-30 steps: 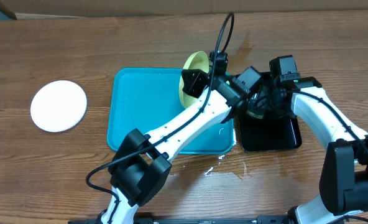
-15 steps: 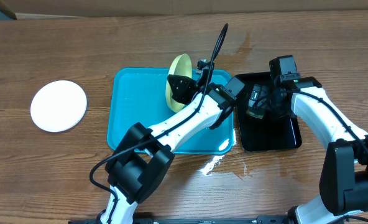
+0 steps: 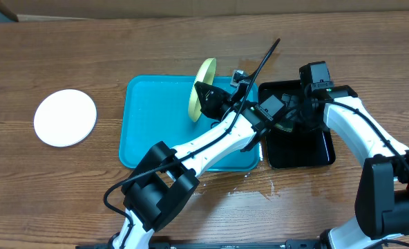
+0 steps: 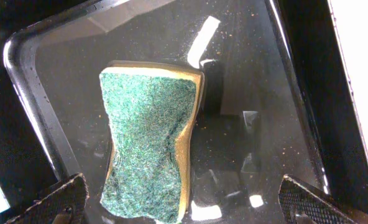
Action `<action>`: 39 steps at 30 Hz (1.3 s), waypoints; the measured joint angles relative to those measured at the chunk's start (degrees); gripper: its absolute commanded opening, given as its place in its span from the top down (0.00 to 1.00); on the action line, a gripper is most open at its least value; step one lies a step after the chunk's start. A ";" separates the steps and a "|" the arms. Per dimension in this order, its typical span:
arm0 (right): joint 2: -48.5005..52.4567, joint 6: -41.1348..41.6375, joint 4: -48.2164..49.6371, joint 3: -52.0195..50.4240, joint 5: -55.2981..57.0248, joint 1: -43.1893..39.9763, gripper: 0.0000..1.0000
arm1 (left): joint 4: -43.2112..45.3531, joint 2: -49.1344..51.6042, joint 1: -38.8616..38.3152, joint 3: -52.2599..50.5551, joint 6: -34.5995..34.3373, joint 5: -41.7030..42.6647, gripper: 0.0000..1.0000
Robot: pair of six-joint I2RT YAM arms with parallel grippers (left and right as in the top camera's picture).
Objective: Clean dirty plates on tray and stack at the side
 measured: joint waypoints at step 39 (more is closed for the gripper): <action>0.00 0.02 0.02 -0.02 0.00 0.00 0.00 | -11.58 -28.04 46.49 3.21 8.46 76.52 0.96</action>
